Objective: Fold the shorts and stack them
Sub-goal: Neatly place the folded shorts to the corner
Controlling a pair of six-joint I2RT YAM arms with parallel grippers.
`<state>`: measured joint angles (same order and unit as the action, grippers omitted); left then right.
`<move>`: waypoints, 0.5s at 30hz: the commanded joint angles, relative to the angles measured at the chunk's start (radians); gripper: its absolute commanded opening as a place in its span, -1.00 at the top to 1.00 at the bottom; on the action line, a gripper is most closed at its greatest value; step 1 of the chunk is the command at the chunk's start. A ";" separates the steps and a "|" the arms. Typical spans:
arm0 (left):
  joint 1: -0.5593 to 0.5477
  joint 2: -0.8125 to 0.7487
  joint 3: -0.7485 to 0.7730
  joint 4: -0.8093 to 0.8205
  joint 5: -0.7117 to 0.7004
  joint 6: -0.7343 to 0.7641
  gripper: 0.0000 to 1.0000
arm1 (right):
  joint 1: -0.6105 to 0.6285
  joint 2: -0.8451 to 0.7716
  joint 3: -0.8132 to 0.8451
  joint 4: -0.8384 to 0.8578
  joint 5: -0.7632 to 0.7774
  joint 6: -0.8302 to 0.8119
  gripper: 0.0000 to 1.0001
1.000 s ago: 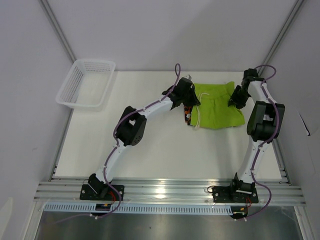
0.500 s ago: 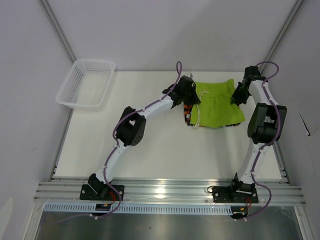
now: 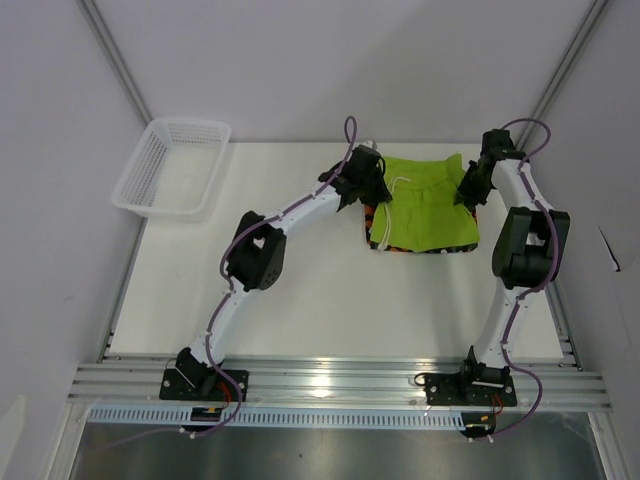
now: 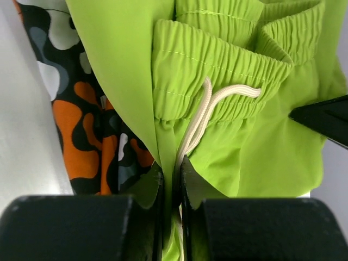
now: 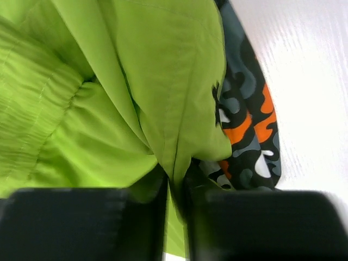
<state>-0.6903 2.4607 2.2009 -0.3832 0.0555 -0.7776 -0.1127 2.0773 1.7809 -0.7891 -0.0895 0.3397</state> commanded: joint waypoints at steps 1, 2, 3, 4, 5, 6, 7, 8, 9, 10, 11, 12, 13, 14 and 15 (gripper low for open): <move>0.025 -0.049 0.000 -0.014 -0.005 -0.006 0.96 | -0.010 0.043 0.034 -0.016 0.080 0.004 0.50; 0.026 -0.048 -0.004 -0.026 -0.006 -0.009 0.95 | -0.010 0.058 0.038 -0.025 0.089 0.005 0.33; 0.031 -0.049 -0.013 -0.028 -0.006 -0.011 0.89 | -0.010 0.063 0.043 -0.035 0.121 0.005 0.10; 0.034 -0.051 -0.036 -0.028 0.000 -0.015 0.82 | -0.010 0.064 0.054 -0.041 0.158 0.012 0.02; 0.037 -0.052 -0.046 -0.031 0.001 -0.017 0.75 | -0.015 0.064 0.057 -0.045 0.175 0.018 -0.04; 0.040 -0.058 -0.055 -0.029 0.003 -0.020 0.44 | -0.016 0.058 0.058 -0.048 0.183 0.021 -0.17; 0.040 -0.066 -0.064 -0.028 0.004 -0.019 0.19 | -0.016 0.052 0.058 -0.050 0.201 0.024 -0.26; 0.040 -0.069 -0.064 -0.029 0.004 -0.017 -0.02 | -0.018 0.044 0.063 -0.050 0.215 0.027 -0.28; 0.040 -0.069 -0.060 -0.034 0.006 -0.014 -0.43 | -0.016 0.031 0.067 -0.059 0.226 0.030 -0.30; 0.040 -0.069 -0.056 -0.040 0.007 -0.008 -0.68 | -0.016 0.021 0.072 -0.064 0.235 0.032 -0.31; 0.040 -0.066 -0.041 -0.052 0.010 -0.002 -0.94 | -0.016 0.011 0.077 -0.068 0.250 0.035 -0.31; 0.040 -0.065 -0.027 -0.068 0.009 0.003 -0.98 | -0.012 -0.018 0.072 -0.067 0.258 0.036 -0.31; 0.040 -0.063 -0.014 -0.091 0.001 0.011 -0.98 | -0.010 -0.035 0.068 -0.064 0.266 0.033 -0.31; 0.040 -0.074 -0.012 -0.089 -0.002 0.015 -0.98 | -0.007 -0.052 0.064 -0.059 0.273 0.033 -0.31; 0.041 -0.083 -0.020 -0.089 -0.002 0.020 -0.98 | -0.001 -0.069 0.054 -0.055 0.275 0.032 -0.32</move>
<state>-0.6495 2.4599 2.1429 -0.4446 0.0551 -0.7830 -0.1204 2.1220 1.8111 -0.8429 0.1127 0.3660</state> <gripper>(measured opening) 0.988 0.655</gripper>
